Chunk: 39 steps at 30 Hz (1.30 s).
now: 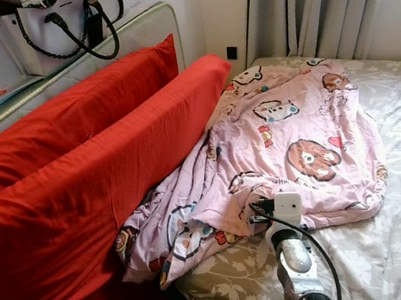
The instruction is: Clean up the room
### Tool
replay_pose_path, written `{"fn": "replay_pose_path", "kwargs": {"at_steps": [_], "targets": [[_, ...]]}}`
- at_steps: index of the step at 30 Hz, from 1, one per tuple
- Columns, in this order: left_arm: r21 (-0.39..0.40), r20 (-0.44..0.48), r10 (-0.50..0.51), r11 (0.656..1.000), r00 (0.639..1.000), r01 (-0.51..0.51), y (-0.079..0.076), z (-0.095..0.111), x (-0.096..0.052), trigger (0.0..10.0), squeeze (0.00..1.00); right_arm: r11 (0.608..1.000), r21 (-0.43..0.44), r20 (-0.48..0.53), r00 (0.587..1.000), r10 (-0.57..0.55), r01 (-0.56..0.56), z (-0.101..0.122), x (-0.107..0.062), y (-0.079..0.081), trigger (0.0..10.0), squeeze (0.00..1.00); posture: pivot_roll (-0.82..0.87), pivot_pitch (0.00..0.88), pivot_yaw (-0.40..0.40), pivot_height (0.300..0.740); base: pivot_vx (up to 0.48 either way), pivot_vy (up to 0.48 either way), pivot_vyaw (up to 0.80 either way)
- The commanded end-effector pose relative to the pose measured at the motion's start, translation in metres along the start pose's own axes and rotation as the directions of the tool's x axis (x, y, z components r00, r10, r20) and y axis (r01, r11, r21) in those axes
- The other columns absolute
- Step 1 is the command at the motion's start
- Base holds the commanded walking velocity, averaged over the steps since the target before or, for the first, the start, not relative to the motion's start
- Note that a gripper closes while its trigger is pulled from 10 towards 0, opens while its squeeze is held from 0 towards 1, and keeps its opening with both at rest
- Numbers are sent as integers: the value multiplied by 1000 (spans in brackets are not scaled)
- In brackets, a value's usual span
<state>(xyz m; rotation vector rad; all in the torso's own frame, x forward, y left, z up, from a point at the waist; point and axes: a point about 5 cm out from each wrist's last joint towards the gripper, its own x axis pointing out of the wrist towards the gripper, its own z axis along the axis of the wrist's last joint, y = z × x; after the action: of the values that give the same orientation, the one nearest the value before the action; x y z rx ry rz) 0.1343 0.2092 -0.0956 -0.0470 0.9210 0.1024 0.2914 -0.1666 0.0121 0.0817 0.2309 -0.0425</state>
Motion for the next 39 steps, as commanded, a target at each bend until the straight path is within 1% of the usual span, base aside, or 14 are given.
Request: {"fn": "replay_pose_path", "kwargs": {"at_steps": [1,9,11,14,19,21,26,39], "targets": [[4,-36,9,1000,999,-9,4,-5,-1,10000,0,1000,-4,-5,1000,11,-11,2,3,5,10000,0,77,0,43,740,0,0,0],[-12,-28,7,1000,1000,-7,9,-4,-2,10000,0,1000,-2,-7,1000,4,-4,3,4,6,10000,0,85,0,37,740,0,0,0],[-25,-9,-2,1000,1000,2,10,2,-1,10000,0,1000,-3,-7,1000,4,-4,5,5,7,10000,0,91,0,36,740,0,0,0],[-31,9,-8,999,1000,8,7,8,2,10000,0,1000,-2,-8,1000,0,0,5,6,7,10000,0,93,0,35,740,0,0,0],[-28,15,-16,999,1000,16,3,12,4,10000,0,1000,-2,-8,1000,2,-2,5,6,7,10000,0,93,0,35,740,0,0,0],[-29,26,-23,999,999,24,-2,16,6,10000,0,1000,-3,-11,1000,2,-2,4,5,7,10000,0,93,0,35,740,0,0,0],[-38,18,-21,999,1000,22,3,11,3,10000,0,1000,-4,-14,1000,0,0,3,5,8,10000,0,94,0,33,740,0,0,0],[-46,22,-21,999,1000,22,5,11,3,10000,0,1000,-14,-14,1000,2,-2,3,5,9,10000,0,94,0,36,740,0,0,0]]}}
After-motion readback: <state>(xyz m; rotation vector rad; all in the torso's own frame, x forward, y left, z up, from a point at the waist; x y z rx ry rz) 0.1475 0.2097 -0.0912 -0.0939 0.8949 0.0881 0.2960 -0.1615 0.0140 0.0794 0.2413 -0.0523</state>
